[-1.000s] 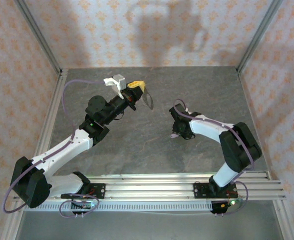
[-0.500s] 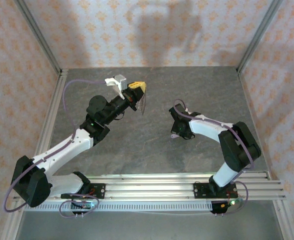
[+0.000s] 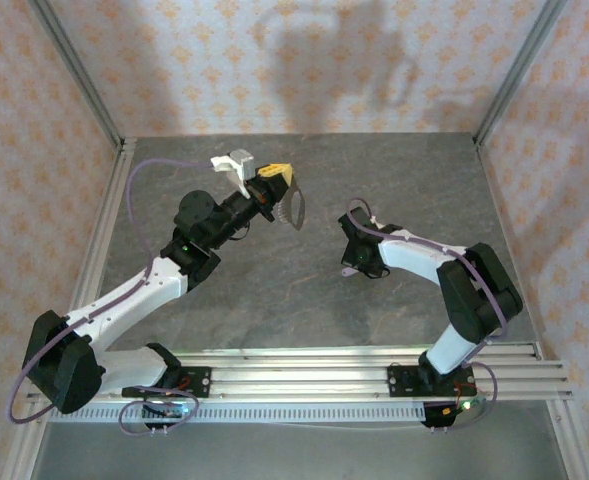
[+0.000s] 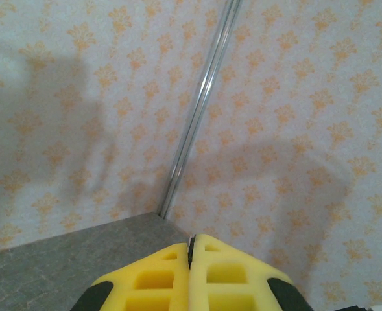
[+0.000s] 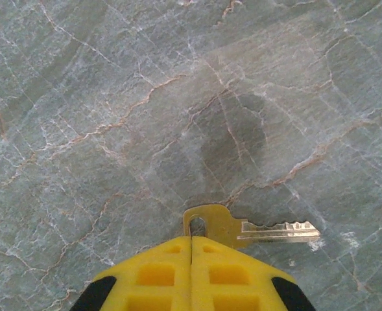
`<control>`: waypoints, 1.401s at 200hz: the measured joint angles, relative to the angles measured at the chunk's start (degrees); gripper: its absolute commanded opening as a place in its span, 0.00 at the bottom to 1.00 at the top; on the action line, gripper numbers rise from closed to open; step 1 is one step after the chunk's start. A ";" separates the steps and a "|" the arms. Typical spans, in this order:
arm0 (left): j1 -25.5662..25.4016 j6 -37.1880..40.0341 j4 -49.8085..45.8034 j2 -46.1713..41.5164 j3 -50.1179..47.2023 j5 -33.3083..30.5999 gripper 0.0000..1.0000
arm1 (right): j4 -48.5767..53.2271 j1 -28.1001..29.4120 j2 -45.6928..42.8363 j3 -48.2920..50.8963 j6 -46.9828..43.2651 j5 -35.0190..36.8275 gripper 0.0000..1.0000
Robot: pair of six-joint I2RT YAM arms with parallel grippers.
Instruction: Put the keys on the keyring
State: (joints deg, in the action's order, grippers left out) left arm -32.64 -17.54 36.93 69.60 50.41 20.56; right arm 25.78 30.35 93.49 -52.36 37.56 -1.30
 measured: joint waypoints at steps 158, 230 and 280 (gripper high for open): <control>0.00 -0.44 -0.68 0.24 1.33 1.55 0.00 | -0.72 -1.57 -14.58 -4.94 -8.17 -5.77 0.00; -0.02 0.98 -3.26 1.49 5.57 4.85 0.00 | -19.69 -14.40 -25.57 -4.48 -12.57 -33.44 0.00; 0.00 2.21 -4.35 1.49 5.81 7.23 0.00 | -31.04 -15.82 -28.22 -1.31 -8.72 -47.21 0.00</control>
State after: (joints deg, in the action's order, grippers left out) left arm -32.64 -15.33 32.58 71.09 56.23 27.79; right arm -5.26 14.52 65.28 -53.67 28.84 -48.51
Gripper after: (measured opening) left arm 0.043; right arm 0.044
